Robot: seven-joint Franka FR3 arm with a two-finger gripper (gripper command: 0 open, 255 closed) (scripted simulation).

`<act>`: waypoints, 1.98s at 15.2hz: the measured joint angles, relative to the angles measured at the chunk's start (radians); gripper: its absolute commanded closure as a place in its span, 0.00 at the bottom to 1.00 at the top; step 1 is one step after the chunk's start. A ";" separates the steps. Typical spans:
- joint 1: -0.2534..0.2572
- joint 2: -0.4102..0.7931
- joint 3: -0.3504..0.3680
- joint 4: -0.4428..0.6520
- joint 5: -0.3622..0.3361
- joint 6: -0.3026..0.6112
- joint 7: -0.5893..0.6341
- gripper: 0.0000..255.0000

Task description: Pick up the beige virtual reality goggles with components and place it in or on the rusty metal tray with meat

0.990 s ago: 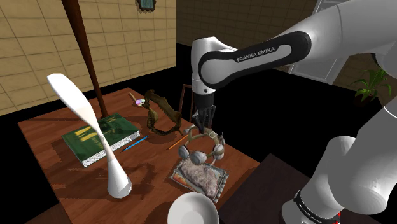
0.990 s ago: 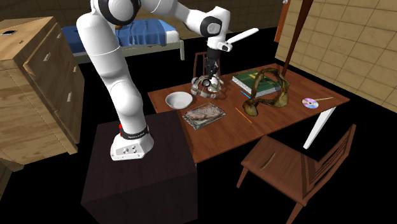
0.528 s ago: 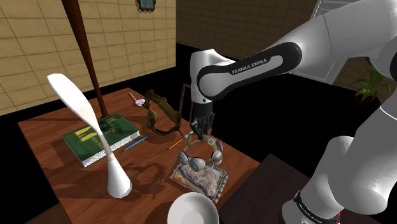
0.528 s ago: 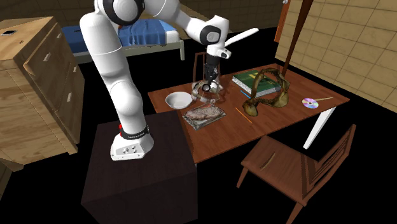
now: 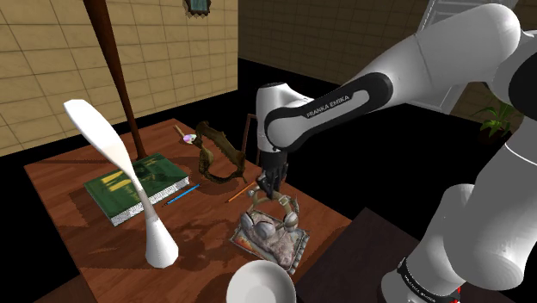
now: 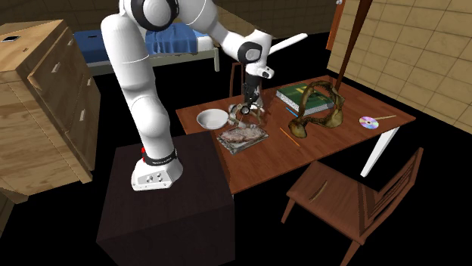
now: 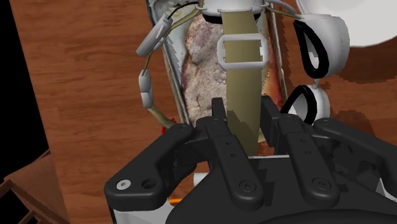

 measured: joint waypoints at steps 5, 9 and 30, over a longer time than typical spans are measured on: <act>0.000 0.041 0.000 -0.026 0.000 0.067 -0.005 1.00; 0.001 0.076 0.001 -0.046 0.002 0.121 -0.007 1.00; -0.004 0.030 -0.004 0.018 -0.003 0.014 -0.006 0.00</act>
